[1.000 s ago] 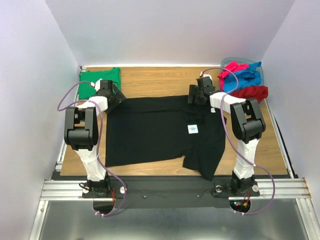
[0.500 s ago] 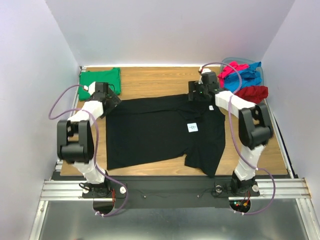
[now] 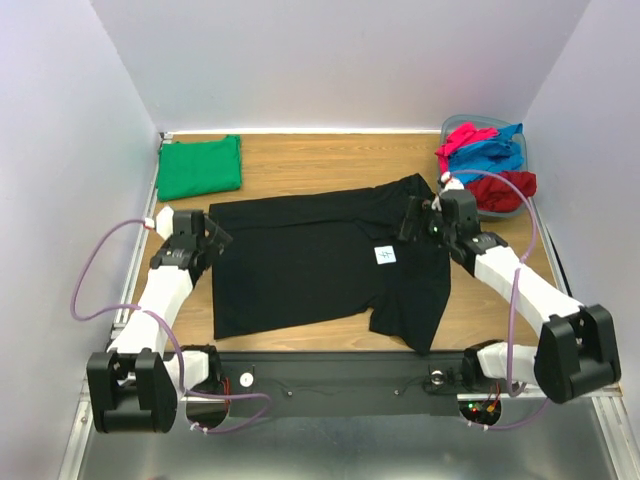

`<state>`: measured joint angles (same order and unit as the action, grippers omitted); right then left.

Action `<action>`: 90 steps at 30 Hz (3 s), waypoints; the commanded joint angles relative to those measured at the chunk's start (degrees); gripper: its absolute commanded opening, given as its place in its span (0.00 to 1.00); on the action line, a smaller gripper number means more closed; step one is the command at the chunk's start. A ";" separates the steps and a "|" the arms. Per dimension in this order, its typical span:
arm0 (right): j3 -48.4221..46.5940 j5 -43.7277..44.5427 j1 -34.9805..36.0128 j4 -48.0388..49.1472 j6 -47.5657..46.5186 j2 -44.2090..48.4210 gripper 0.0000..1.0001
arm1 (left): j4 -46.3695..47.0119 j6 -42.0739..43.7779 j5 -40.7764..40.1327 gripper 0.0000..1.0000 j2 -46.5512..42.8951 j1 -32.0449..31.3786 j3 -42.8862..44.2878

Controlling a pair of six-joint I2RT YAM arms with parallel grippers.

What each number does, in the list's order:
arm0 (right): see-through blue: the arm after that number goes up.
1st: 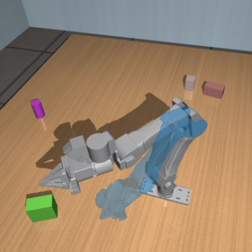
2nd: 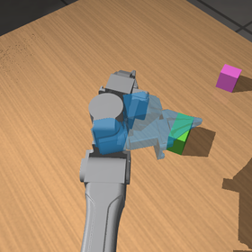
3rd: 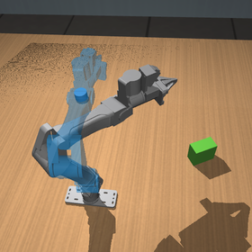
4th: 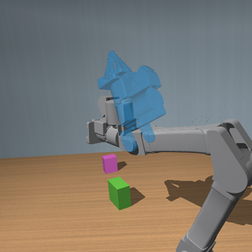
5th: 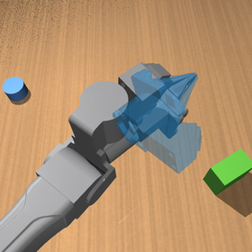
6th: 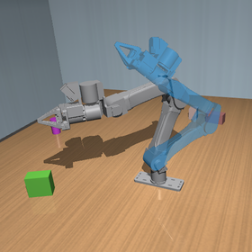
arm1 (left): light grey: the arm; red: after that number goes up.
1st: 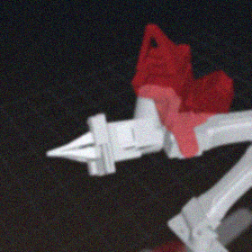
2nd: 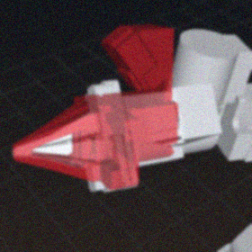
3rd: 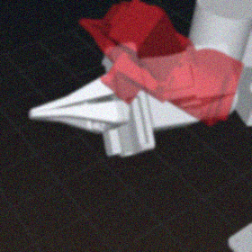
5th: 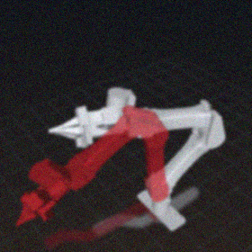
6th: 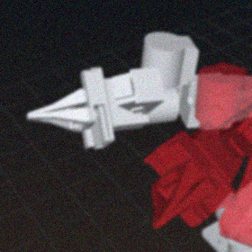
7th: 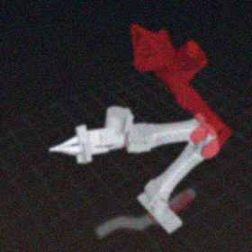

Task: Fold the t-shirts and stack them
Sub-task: Fold the tshirt

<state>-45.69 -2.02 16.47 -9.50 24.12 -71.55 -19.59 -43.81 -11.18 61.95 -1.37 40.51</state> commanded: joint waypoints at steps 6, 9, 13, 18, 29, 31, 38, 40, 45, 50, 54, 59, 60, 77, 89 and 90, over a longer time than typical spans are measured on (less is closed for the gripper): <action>-4.03 0.00 -0.12 0.53 0.50 -2.24 1.00 | 0.17 -2.15 2.91 0.98 0.88 0.14 -5.27; -13.59 -2.97 -0.12 0.62 -3.10 -9.28 1.00 | 1.57 -1.80 4.06 0.98 1.68 0.14 -5.44; -25.13 -3.78 -0.03 0.44 -5.22 -25.43 1.00 | 2.19 -1.80 3.27 0.98 0.89 0.14 -5.53; -36.29 -6.85 0.67 0.27 -7.33 -38.65 1.00 | 0.87 -1.89 1.78 0.98 1.59 0.14 -4.04; -47.65 5.80 -0.38 -2.10 -6.11 -53.78 1.00 | 1.22 -2.24 0.99 0.98 2.55 0.14 -3.42; -47.12 7.55 -1.44 -2.11 -5.23 -54.66 1.00 | 1.23 -2.24 0.81 0.98 3.17 0.14 -2.98; -45.28 10.89 -5.13 -2.46 0.05 -54.84 1.00 | 1.58 -1.89 0.46 0.98 5.54 0.14 -2.37; -45.10 10.81 -5.92 -2.46 -0.21 -54.49 1.00 | 1.58 -1.80 0.37 0.98 5.81 0.14 -2.37; -47.29 6.08 -5.92 -2.46 -1.27 -54.14 1.00 | 2.81 -1.98 3.61 0.98 5.81 0.14 -3.59; -48.61 -0.96 -5.75 -2.37 -1.88 -52.21 1.00 | 0.88 -1.89 6.24 0.98 4.24 0.14 -7.11; -48.70 -2.99 -5.22 -2.54 -3.11 -48.61 1.00 | 0.52 -3.64 9.59 0.98 1.43 -0.48 -11.41; -47.39 -2.99 -4.87 -2.55 -3.29 -43.95 1.00 | -3.86 -8.74 7.67 0.98 -1.57 -6.09 -13.27; -47.21 -2.90 -4.87 -2.63 -3.29 -43.42 1.00 | -5.09 -9.62 7.06 0.98 -1.66 -7.24 -13.09; -37.46 -1.58 -4.87 -3.25 -2.59 -31.47 1.00 | -11.69 -16.92 4.15 0.99 -1.13 -16.91 -11.51; -14.53 9.22 -4.78 -5.27 3.65 -8.10 1.00 | -11.96 -15.16 3.80 0.23 -4.56 -16.83 -11.59; -12.69 9.58 -4.78 -5.62 4.61 -6.60 1.00 | -12.13 -14.90 3.88 0.17 -4.65 -16.83 -11.51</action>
<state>-63.13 2.63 11.35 -14.61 25.45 -82.52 -29.87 -59.20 -6.13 58.30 -17.93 28.58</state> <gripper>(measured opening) 0.998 0.264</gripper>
